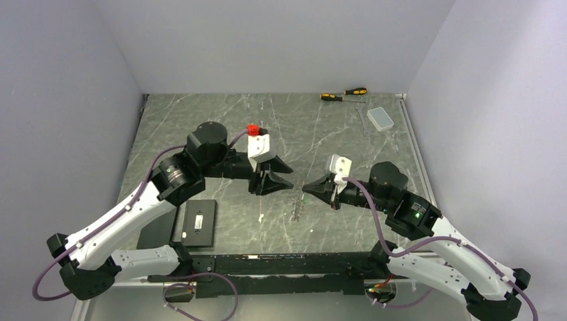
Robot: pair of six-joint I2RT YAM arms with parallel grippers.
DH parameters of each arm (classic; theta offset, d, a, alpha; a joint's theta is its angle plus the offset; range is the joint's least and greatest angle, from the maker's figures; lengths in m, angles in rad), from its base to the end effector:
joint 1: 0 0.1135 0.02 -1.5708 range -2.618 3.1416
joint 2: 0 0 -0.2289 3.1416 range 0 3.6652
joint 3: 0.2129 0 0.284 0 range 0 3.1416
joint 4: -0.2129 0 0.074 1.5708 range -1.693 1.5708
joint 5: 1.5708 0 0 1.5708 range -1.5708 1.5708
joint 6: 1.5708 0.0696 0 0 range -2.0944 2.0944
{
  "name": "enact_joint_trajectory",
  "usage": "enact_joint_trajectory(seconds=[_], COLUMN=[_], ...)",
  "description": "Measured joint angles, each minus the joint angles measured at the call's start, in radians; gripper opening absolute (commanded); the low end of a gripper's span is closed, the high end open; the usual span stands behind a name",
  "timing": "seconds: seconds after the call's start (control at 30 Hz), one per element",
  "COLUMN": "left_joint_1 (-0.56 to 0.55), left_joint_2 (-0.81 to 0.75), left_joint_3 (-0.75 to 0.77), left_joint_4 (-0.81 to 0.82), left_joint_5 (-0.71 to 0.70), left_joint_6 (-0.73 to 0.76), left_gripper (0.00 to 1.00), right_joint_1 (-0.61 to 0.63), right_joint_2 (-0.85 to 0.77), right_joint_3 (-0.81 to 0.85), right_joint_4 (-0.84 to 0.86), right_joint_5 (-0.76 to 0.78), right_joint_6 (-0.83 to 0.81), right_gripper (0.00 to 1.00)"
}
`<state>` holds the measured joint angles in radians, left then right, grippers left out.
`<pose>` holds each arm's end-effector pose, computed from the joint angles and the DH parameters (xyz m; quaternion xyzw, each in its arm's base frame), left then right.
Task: Put the keys on the keyring
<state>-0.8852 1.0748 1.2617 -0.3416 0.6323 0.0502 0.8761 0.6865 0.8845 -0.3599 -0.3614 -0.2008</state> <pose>0.1589 -0.2592 0.4053 0.5060 0.5533 -0.4665 0.4693 0.1351 0.2006 0.3496 -0.4843 0.5838 0.3403 0.5557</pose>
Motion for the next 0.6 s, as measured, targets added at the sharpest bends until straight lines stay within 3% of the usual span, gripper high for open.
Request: enact_joint_trajectory(seconds=[0.3,0.6], left_joint_1=[0.000,0.000], left_joint_2=[0.127,0.191], left_joint_3=[0.068,0.100], left_joint_4=[-0.204,-0.232], left_joint_5=[0.077,0.118], left_joint_6=[0.123,0.152], left_gripper=[0.42,0.37], right_joint_1=[0.000,0.000], right_joint_2=[0.023,0.023], right_joint_3=[0.019,0.019], right_joint_4=[-0.061,-0.063], right_joint_5=[-0.013,-0.014], right_joint_6=[-0.021,-0.025], right_gripper=[0.00,0.00])
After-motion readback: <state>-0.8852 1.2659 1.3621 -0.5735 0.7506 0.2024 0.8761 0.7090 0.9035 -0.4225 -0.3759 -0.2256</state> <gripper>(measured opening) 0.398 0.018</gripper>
